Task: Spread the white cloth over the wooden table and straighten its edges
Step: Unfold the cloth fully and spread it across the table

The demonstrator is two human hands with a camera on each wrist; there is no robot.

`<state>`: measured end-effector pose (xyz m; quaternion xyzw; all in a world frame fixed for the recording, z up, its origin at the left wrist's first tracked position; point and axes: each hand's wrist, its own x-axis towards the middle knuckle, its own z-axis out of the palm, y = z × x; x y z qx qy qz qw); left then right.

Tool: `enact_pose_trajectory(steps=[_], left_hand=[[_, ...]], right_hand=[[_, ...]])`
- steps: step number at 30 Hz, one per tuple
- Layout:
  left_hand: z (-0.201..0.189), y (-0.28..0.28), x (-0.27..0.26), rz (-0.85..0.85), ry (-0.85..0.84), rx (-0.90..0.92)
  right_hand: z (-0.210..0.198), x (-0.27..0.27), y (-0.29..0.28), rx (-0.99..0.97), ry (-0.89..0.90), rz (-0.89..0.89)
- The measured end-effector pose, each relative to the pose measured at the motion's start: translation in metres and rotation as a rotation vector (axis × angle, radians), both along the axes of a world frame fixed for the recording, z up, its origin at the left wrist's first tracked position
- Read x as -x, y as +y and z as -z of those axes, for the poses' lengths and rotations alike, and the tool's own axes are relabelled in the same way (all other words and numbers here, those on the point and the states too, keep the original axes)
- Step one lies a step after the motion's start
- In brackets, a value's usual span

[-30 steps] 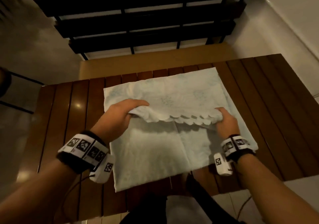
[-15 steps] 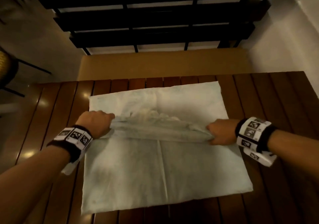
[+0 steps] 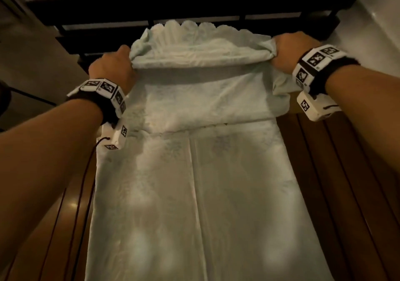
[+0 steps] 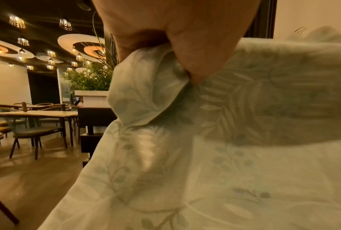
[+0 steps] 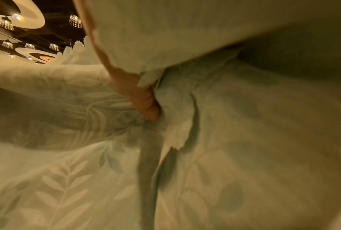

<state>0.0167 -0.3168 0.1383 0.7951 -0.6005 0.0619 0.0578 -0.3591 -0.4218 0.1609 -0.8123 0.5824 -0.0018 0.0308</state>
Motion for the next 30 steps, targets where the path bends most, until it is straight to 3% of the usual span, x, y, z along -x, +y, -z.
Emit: enact_pose_trajectory(steps=[6, 9, 14, 19, 22, 24, 27, 30], left_hand=[[0.010, -0.037, -0.004, -0.054, 0.044, 0.052], [0.037, -0.044, -0.009, -0.020, 0.006, -0.037], [0.103, -0.037, -0.027, 0.038, -0.065, -0.357], [0.128, -0.020, -0.031, -0.002, -0.123, -0.359], [0.144, -0.004, -0.029, 0.157, -0.027, -0.494], [0.151, 0.011, -0.027, 0.245, 0.072, -0.607], [0.152, 0.042, -0.031, 0.265, 0.122, -0.553], [0.158, 0.052, -0.028, 0.224, 0.189, -0.542]], right_hand=[[0.005, -0.016, -0.038, 0.202, -0.003, 0.117], [0.023, -0.014, -0.038, 0.098, 0.035, 0.096], [0.074, -0.008, -0.027, -0.108, 0.095, 0.072], [0.117, -0.007, -0.015, 0.040, 0.131, 0.126], [0.146, -0.015, 0.007, -0.279, 0.011, 0.049], [0.159, -0.019, 0.027, -0.466, 0.024, 0.014], [0.165, -0.027, 0.057, -0.450, 0.099, -0.029], [0.164, -0.021, 0.067, -0.471, 0.063, 0.017]])
